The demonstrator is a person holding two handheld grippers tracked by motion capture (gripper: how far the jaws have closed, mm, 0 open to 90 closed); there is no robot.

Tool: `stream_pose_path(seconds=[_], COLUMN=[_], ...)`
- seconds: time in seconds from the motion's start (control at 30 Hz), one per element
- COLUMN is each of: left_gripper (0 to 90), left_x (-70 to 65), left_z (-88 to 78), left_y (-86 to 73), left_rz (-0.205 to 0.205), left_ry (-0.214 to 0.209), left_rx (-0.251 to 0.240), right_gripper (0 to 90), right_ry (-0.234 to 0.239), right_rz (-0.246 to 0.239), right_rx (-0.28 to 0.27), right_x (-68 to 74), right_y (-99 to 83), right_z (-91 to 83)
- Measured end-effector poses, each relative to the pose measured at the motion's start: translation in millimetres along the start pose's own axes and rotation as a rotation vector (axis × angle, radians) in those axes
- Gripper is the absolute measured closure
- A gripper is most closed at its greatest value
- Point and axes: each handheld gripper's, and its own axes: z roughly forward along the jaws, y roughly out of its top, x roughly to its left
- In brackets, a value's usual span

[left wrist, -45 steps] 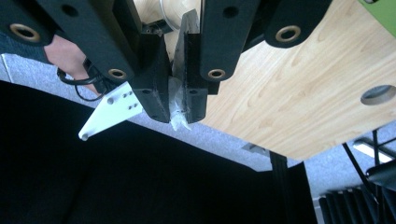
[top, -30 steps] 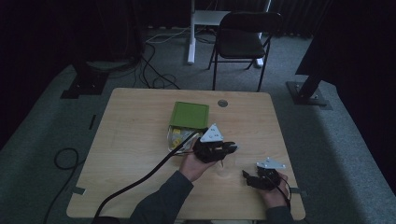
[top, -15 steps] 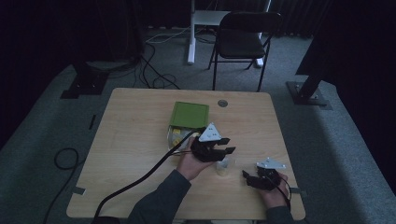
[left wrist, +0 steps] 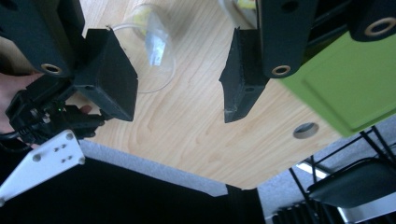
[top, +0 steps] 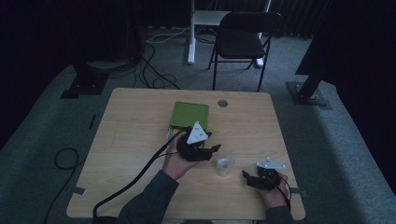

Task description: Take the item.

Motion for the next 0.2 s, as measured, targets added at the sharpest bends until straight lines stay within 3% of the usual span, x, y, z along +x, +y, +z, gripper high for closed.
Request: stream_pose_path(seconds=[0.07, 0.2], left_gripper=[44.9, 44.8], left_x=[2.4, 8.3], left_z=[-3.1, -8.6], left_y=[-2.8, -8.1], left_rz=[0.007, -0.009], left_ry=[0.029, 0.040], left_rx=[0.009, 0.007], right_gripper=[26.7, 26.7], right_ry=[0.000, 0.000], right_rz=[0.000, 0.000], right_rx=[0.000, -0.002], right_x=[-0.1, -0.1], right_y=[0.0, 0.0], right_z=[0.0, 0.1])
